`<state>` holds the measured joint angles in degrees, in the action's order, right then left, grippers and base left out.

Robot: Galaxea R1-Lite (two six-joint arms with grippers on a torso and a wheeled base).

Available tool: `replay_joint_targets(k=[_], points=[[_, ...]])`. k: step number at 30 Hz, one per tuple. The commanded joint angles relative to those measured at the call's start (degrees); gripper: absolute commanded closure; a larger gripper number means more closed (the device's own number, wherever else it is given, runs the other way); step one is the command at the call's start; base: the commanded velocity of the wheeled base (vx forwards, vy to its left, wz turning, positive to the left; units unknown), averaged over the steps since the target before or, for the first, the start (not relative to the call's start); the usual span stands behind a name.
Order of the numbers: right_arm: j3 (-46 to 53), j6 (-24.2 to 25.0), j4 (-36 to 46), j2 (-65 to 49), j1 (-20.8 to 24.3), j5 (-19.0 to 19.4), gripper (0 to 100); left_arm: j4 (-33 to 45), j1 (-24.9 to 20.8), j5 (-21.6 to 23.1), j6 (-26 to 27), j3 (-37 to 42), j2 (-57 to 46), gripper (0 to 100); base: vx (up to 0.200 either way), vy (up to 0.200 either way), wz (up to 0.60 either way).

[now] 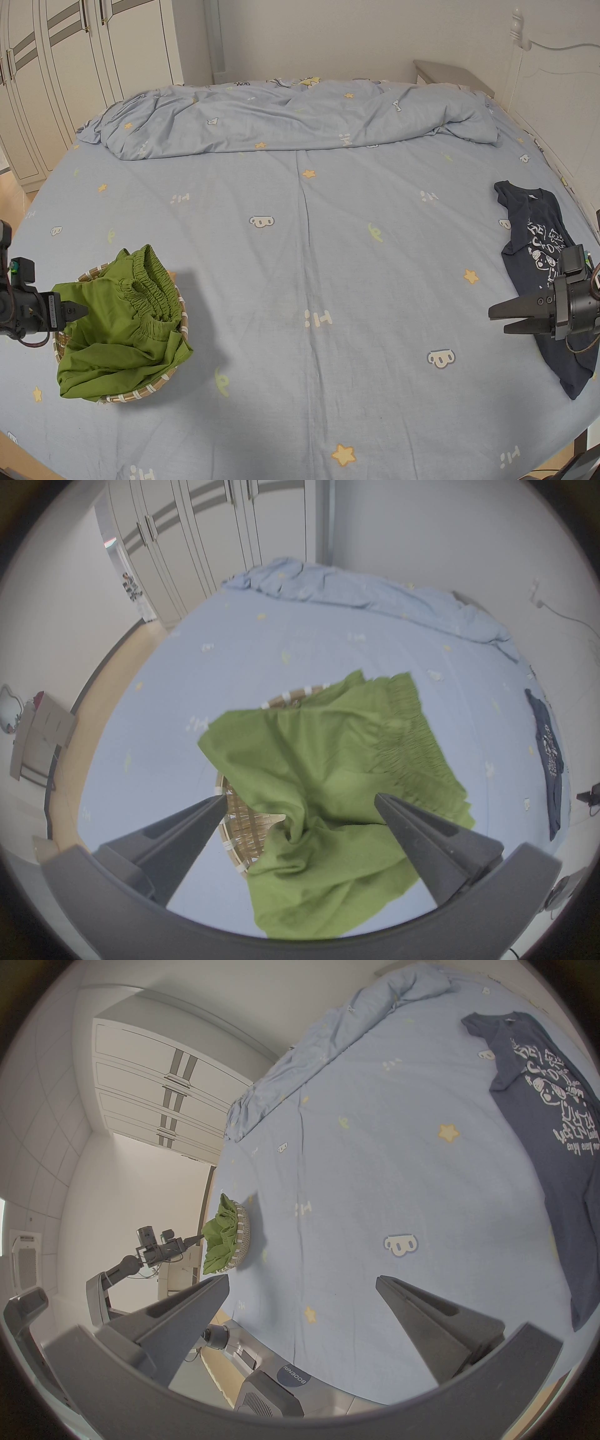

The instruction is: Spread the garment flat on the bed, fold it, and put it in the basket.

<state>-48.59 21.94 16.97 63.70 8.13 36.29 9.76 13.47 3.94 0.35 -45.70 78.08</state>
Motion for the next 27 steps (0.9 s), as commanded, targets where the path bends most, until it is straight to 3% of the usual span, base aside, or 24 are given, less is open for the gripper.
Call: replay_joint_targets(k=[1, 8, 10, 13, 15, 16, 20, 27], points=[[0.3, -2.3, 0.1, -13.3, -0.1, -0.3, 0, 0.3, -4.5, 0.1, 0.1, 5.7, -20.5, 0, 0.000, 0.000, 0.00], [11.0, -12.0, 0.6, -32.1, -3.0, -0.3, 0, 0.3, -11.4, 0.1, 0.1, 18.6, -40.3, 0, 0.000, 0.000, 0.00], [14.7, -14.1, 0.6, -37.9, -6.0, -0.3, 0, 0.3, -13.3, 0.1, 0.0, 22.1, -45.6, 0, 0.000, 0.000, 0.00], [17.7, -14.6, 0.6, -45.2, -12.1, -0.3, 0, 0.4, -14.7, 0.1, -0.1, 27.2, -54.1, 0, 0.000, 0.000, 0.00], [17.7, -14.6, 0.6, -45.2, -12.1, -0.3, 0, 0.4, -14.7, 0.1, -0.1, 27.2, -54.1, 0, 0.000, 0.000, 0.00], [20.0, -14.5, 0.8, -51.5, -13.9, -0.1, 0, 3.2, -14.4, -0.1, -0.1, 31.1, -62.8, 0, 0.000, 0.000, 0.00], [20.6, -14.2, 4.7, -54.4, -10.0, -0.2, 0, 10.6, -12.6, -0.3, -0.1, 31.6, -71.5, 0, 0.000, 0.000, 0.00], [22.0, -14.4, 8.6, -58.9, -7.0, -0.2, 0, 13.3, -13.4, -0.4, -0.4, 32.8, -78.0, 0, 0.000, 0.000, 0.00]])
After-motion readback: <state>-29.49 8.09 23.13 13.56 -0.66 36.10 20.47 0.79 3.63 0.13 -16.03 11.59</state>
